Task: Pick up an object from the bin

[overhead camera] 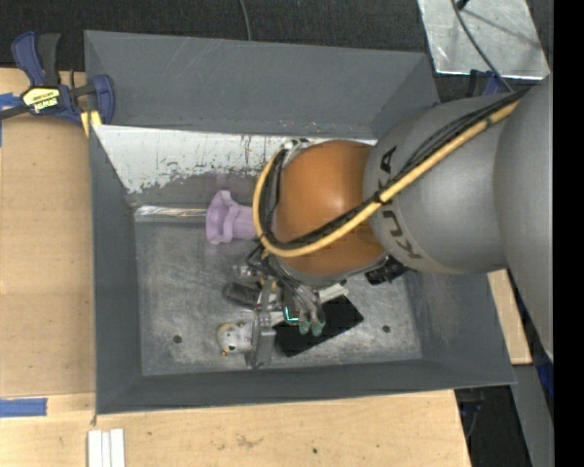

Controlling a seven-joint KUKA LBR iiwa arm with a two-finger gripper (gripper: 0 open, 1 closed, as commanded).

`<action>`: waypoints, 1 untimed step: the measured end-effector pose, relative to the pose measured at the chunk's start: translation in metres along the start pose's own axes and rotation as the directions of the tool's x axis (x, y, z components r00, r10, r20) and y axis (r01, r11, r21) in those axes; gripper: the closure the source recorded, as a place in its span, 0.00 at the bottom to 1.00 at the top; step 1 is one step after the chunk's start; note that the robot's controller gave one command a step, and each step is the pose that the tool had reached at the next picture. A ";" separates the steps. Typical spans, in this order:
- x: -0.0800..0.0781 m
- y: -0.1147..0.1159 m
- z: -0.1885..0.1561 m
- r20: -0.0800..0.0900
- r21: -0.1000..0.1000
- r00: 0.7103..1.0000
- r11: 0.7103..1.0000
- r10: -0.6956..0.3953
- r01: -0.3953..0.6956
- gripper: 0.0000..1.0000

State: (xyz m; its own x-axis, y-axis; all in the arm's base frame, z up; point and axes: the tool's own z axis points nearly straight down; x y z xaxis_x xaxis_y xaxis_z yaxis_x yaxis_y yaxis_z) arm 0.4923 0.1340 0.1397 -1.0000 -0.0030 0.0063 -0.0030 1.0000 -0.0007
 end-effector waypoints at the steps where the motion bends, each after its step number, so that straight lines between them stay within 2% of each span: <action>1: -0.002 0.000 -0.004 0.008 -0.001 1.000 1.000 0.003 -0.003 0.00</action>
Offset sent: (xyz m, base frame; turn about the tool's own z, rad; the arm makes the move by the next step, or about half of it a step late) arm -0.0047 -0.0347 -0.0697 -0.2070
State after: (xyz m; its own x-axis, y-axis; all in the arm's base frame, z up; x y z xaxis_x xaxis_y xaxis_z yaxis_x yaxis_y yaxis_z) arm 0.4944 0.1336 0.1436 -1.0000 -0.0004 -0.0015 -0.0004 1.0000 0.0008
